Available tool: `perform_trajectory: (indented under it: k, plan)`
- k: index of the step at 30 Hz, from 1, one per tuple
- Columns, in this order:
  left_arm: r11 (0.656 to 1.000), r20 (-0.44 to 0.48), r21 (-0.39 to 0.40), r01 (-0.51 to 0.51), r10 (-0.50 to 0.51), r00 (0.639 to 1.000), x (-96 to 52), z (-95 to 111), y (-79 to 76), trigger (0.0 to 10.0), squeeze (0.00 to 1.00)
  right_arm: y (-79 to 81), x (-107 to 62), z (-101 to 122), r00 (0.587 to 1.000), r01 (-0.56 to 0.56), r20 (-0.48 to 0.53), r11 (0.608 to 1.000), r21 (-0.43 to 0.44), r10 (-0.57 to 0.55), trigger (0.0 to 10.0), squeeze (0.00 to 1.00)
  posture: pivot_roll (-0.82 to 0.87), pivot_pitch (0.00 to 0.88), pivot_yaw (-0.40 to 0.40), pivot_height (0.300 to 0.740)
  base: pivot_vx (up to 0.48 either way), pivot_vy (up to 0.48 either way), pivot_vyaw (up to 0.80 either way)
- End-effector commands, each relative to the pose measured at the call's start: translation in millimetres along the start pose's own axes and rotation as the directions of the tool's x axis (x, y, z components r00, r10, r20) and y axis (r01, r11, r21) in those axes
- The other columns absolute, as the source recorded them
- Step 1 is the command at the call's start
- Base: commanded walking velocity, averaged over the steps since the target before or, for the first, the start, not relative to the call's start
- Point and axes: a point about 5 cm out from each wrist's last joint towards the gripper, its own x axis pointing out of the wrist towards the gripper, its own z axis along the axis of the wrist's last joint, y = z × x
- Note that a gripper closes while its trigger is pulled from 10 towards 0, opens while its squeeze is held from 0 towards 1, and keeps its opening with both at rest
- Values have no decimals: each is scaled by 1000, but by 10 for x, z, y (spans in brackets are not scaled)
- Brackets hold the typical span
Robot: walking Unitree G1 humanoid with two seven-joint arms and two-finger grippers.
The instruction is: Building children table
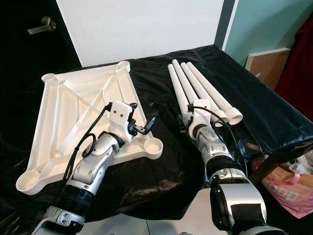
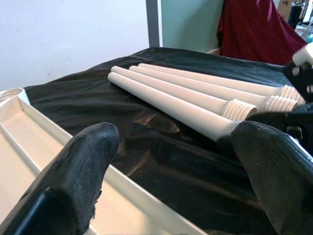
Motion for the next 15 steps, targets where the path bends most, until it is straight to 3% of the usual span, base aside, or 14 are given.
perform_trajectory:
  k: [1,10,11,13,14,15]
  plan:
    - [1000,0,16,-1,1,1000,10,-2,11,10000,0,9,15,-24,999,-6,-32,1000,10,6,10000,0,-152,0,1,740,0,0,0]
    - [1000,0,22,-1,1,1000,16,-1,24,10000,0,38,35,-46,997,-17,-70,999,33,20,10000,0,-154,0,4,740,0,0,0]
    - [1000,0,25,-2,2,1000,19,1,27,10000,0,42,40,-44,997,-18,-71,1000,24,20,6706,0,-152,0,4,740,0,0,0]
    - [1000,0,25,-2,2,1000,19,1,27,10000,0,42,40,-44,997,-18,-71,1000,24,20,6706,0,-152,0,4,740,0,0,0]
    - [1000,0,27,-5,5,1000,24,4,34,10000,0,43,43,-46,997,-13,-76,999,31,15,588,0,-152,0,4,740,0,0,0]
    - [1000,0,27,-5,5,1000,24,4,34,10000,0,43,43,-46,997,-13,-76,999,31,15,588,0,-152,0,4,740,0,0,0]
